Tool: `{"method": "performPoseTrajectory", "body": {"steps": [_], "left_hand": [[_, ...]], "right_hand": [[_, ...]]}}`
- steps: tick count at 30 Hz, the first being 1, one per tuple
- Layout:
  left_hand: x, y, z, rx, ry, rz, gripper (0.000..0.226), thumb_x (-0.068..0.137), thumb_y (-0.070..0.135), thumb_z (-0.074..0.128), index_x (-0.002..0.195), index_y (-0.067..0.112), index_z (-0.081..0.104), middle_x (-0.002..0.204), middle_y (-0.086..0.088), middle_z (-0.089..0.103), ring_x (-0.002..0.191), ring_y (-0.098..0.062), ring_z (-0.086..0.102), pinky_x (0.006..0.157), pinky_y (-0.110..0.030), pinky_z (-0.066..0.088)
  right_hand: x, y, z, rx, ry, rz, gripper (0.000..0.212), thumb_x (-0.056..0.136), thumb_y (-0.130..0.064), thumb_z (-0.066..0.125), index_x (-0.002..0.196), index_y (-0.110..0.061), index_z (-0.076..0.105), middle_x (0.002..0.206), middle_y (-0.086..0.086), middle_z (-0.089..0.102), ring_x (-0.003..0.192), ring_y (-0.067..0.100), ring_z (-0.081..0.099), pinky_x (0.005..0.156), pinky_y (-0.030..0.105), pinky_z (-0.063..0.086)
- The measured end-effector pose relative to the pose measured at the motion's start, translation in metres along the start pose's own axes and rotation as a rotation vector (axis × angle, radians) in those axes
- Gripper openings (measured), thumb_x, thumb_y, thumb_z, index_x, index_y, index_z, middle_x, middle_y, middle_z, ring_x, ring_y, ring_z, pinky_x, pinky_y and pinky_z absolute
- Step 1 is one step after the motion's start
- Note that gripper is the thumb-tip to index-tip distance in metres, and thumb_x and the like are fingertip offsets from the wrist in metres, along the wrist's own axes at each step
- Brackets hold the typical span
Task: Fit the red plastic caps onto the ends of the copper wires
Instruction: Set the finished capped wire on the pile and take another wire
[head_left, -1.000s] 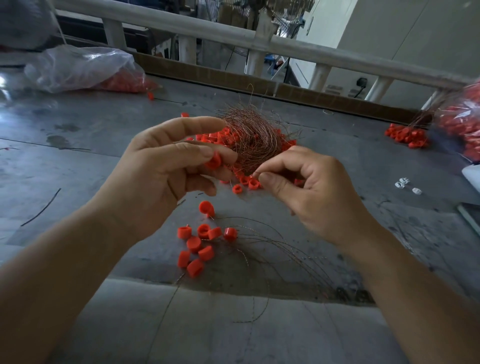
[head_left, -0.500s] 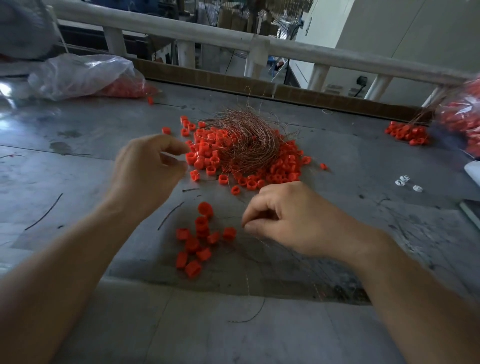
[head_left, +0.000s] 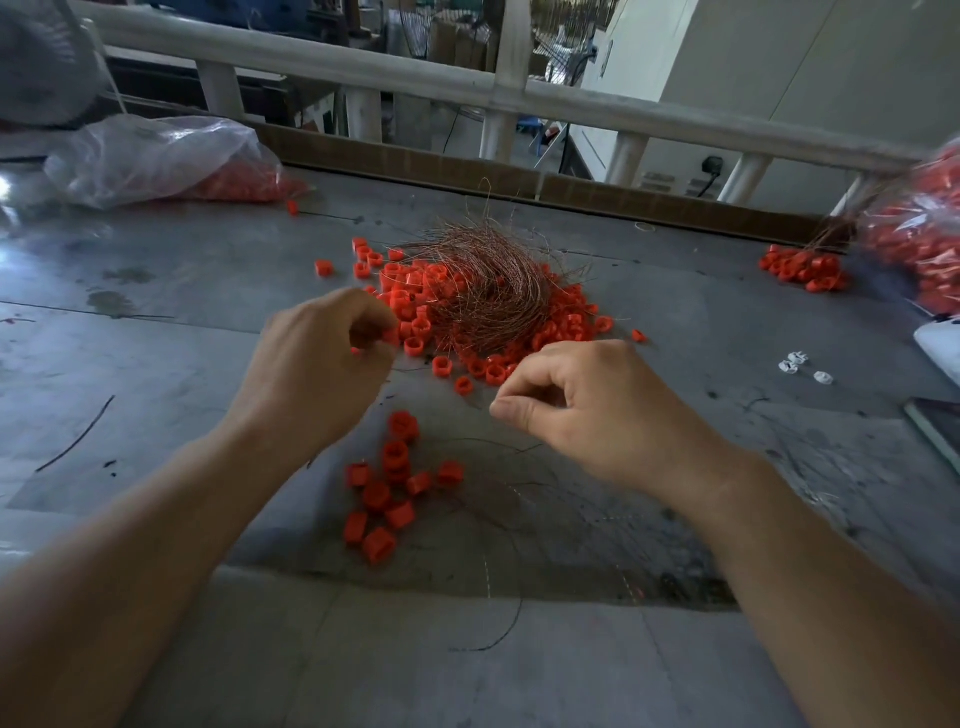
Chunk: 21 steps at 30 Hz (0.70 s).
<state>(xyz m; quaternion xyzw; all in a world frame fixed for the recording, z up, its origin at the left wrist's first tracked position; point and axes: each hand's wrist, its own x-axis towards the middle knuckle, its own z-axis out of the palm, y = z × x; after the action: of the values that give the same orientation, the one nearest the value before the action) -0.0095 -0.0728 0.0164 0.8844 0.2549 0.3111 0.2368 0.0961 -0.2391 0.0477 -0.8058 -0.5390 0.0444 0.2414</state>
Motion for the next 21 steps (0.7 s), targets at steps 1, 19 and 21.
{"method": "performPoseTrajectory", "body": {"steps": [1, 19, 21], "left_hand": [[-0.002, 0.004, -0.003, -0.098, -0.004, 0.006, 0.019, 0.080, 0.008, 0.065, 0.085, 0.026, 0.065, 0.077, 0.015, 0.062, 0.066, 0.005, 0.057, 0.059, 0.001, 0.036], [-0.018, 0.023, -0.001, -0.231, -0.186, 0.213, 0.034, 0.076, 0.014, 0.067, 0.081, 0.046, 0.056, 0.078, 0.028, 0.057, 0.080, 0.015, 0.053, 0.071, 0.001, 0.038], [-0.018, 0.023, -0.002, -0.236, -0.194, 0.207, 0.036, 0.077, 0.013, 0.067, 0.081, 0.046, 0.055, 0.079, 0.028, 0.056, 0.080, 0.016, 0.052, 0.071, 0.001, 0.038]], "right_hand": [[0.001, 0.002, -0.001, -0.014, 0.029, 0.010, 0.014, 0.083, -0.031, 0.062, 0.084, -0.019, 0.070, 0.069, -0.018, 0.055, 0.070, -0.003, 0.054, 0.066, 0.010, 0.043], [0.023, 0.028, 0.018, -0.130, 0.196, -0.084, 0.039, 0.089, -0.022, 0.056, 0.123, -0.004, 0.054, 0.133, 0.006, 0.051, 0.129, 0.015, 0.037, 0.100, 0.010, 0.015], [0.021, 0.025, 0.017, -0.058, 0.305, -0.097, 0.026, 0.084, -0.015, 0.063, 0.106, -0.002, 0.066, 0.114, 0.009, 0.063, 0.111, 0.018, 0.054, 0.095, 0.014, 0.030]]}}
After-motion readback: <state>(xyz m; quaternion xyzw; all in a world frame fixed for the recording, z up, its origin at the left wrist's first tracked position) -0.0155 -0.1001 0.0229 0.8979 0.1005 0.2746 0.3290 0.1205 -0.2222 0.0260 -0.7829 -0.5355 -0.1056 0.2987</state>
